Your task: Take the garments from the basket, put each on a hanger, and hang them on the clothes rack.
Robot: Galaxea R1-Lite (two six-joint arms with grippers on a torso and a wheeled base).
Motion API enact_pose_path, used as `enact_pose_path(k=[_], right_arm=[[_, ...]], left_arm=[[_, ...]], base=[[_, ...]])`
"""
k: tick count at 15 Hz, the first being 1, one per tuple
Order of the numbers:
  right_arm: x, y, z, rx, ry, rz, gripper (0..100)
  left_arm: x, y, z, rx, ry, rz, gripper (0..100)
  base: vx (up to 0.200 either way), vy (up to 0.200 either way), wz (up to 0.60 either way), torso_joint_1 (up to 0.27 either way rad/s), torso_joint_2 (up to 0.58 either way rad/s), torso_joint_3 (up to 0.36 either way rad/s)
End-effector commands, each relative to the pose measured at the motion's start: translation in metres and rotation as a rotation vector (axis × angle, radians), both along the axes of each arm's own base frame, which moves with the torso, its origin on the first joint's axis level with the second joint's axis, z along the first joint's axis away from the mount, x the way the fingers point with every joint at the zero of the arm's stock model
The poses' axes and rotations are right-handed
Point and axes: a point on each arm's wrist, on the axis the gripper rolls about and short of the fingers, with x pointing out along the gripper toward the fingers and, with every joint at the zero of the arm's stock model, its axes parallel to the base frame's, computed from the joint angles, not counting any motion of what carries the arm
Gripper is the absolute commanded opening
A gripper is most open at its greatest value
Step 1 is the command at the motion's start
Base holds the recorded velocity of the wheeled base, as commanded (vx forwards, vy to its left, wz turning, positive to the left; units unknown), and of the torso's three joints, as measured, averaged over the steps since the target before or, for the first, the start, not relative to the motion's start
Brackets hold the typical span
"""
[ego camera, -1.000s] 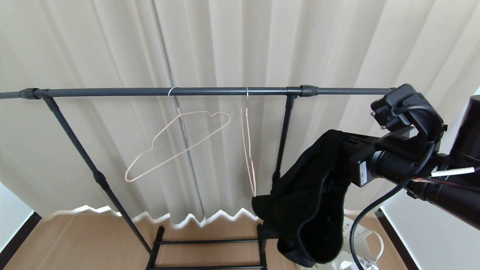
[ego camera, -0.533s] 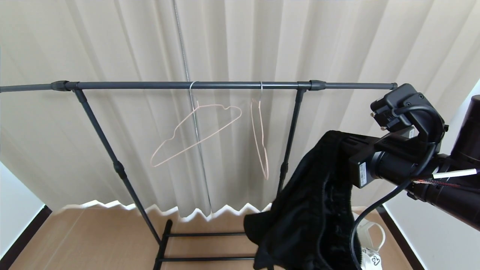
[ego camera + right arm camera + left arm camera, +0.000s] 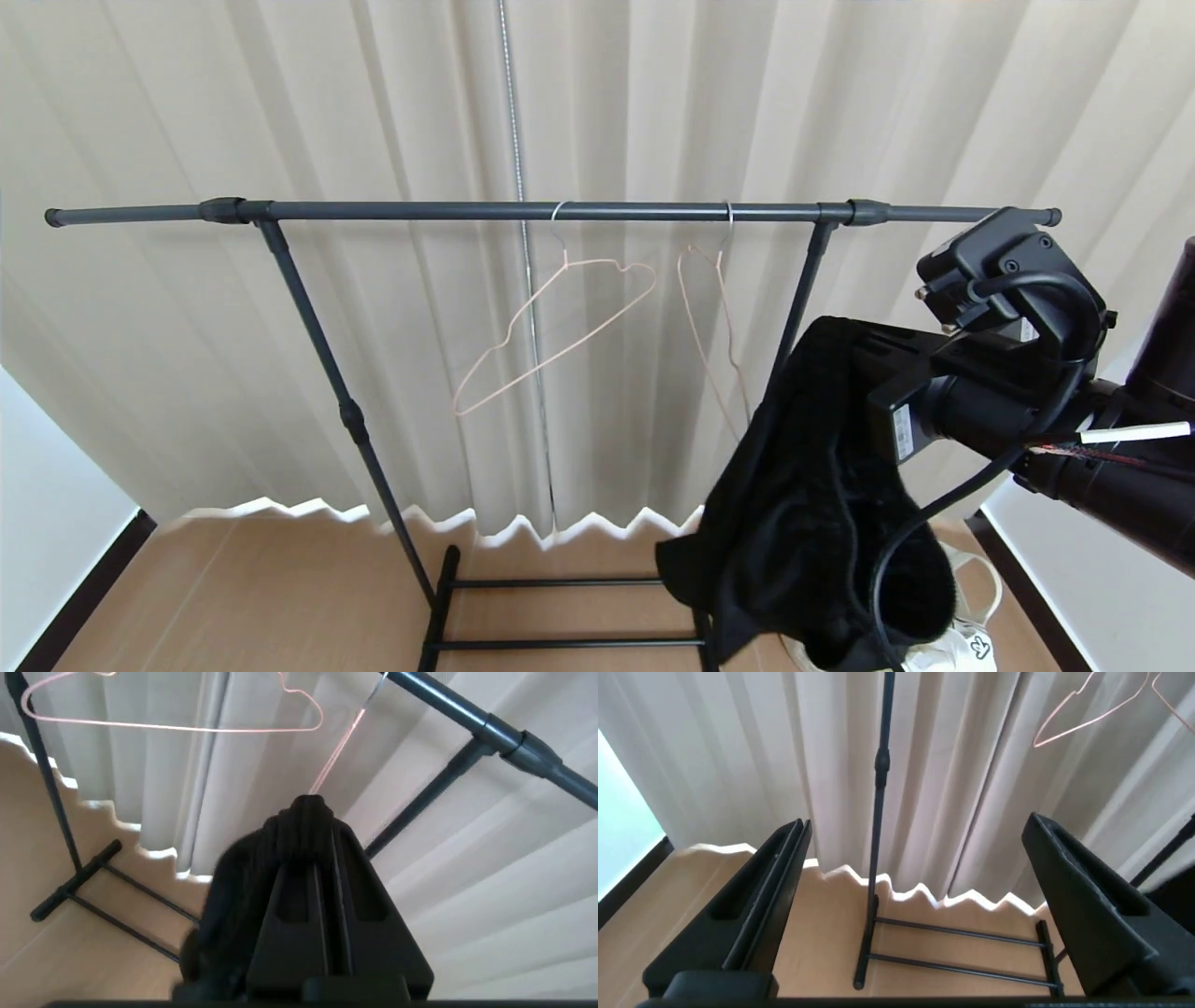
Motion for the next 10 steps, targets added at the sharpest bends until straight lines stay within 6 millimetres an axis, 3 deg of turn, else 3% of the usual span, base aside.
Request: enact_pose_path(k=[1,3,10], right_arm=[[0.0003,-0.001,-0.0023,-0.014,0.004,-0.005,0],[-0.0006,-0.0017,-0.0016,-0.015,0.0,-0.004,0],[0.0033,0.0025,-0.0112,-0.038,0.031,0.0,0]], left_arm=[[0.0001,0.0,0.0001,0.0,0.0,0.001,100],[0.0001,0.0,0.0001,-0.002,0.0,0.001,100],[0.0002,-0.0006,-0.0006,0.005,0.008,-0.03,100]], base=[[0.0,0.0,0.0,0.0,0.0,0.0],[0.0,0.0,-0.6,0.007,0.0,0.002],[0.0,0.0,0.0,0.0,0.0,0.0]])
